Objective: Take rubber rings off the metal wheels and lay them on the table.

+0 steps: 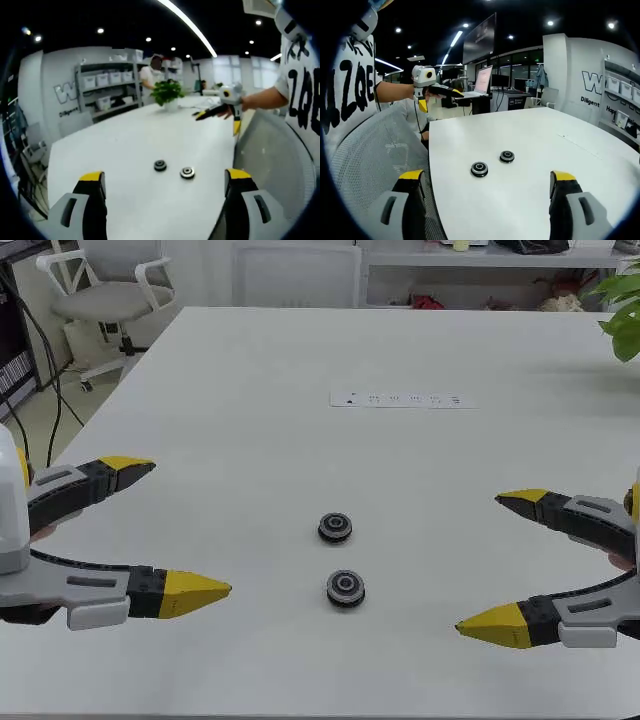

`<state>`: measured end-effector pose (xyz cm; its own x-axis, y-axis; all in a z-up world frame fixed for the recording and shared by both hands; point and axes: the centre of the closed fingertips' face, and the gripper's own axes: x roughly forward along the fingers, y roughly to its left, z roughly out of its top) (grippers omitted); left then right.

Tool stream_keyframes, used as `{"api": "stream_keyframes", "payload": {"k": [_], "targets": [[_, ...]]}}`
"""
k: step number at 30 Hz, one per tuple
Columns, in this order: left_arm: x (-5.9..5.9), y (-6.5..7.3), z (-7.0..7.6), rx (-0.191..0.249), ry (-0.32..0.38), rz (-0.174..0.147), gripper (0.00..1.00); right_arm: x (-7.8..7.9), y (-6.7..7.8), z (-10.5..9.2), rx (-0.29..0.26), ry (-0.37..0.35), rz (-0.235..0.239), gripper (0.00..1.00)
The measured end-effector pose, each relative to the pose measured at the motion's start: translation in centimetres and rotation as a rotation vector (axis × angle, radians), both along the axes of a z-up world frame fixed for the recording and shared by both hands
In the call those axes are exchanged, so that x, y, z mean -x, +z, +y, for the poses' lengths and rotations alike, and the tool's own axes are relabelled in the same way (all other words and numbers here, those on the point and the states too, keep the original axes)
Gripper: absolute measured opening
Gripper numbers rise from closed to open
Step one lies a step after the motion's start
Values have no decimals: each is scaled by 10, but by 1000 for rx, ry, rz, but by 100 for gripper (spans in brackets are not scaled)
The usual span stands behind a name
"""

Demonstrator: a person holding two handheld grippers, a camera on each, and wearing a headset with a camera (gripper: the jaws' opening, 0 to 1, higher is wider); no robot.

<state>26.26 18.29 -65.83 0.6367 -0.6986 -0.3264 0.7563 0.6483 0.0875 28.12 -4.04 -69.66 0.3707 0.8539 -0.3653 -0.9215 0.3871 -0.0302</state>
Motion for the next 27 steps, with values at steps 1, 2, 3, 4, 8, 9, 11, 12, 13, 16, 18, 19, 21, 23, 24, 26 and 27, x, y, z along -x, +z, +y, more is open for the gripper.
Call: {"api": "stream_keyframes", "payload": {"k": [1, 2, 3, 4, 8, 9, 11, 12, 13, 16, 18, 19, 21, 23, 24, 26, 27], "targets": [[0, 0, 0, -1, 0, 0, 100, 0, 0, 0, 1, 0, -1, 100], [-1, 0, 0, -1, 0, 0, 100, 0, 0, 0, 2, 0, -3, 100], [-1, 0, 0, -1, -1, -1, 100, 0, 0, 0, 1, 0, -2, 100], [-1, 0, 0, -1, -1, -2, 100, 0, 0, 0, 1, 0, -2, 100], [-2, 1, 0, -1, -2, -3, 100, 0, 0, 1, 3, 0, -2, 100], [-2, 1, 0, -2, -2, -3, 100, 0, 0, 1, 4, 0, -2, 100], [-2, 1, 0, -2, -2, -3, 100, -1, 0, 1, 4, 1, -3, 100], [-3, 1, 1, -2, -2, -3, 100, -1, 0, 1, 3, 1, -2, 100], [-3, 1, 1, -2, -2, -3, 100, -1, 0, 2, 4, 1, -2, 100], [-3, 1, 1, -3, -3, -3, 100, -2, 0, 2, 6, 3, -2, 100], [-4, 1, 1, -3, -3, -3, 100, -2, 1, 2, 4, 3, -4, 100], [-4, 1, 1, -3, -3, -4, 100, -3, 1, 2, 3, 3, -4, 100], [-4, 0, 1, -5, -4, -4, 100, -3, 1, 2, 4, 3, -5, 100], [-5, 0, 2, -6, -4, -4, 100, -4, 1, 3, 5, 3, -6, 100], [-5, 0, 1, -6, -5, -5, 100, -4, 1, 3, 5, 3, -5, 100], [-5, 1, 1, -6, -6, -5, 100, -4, 1, 3, 6, 5, -5, 100], [-5, 1, 1, -6, -6, -5, 100, -4, 1, 3, 6, 5, -5, 100]]}}
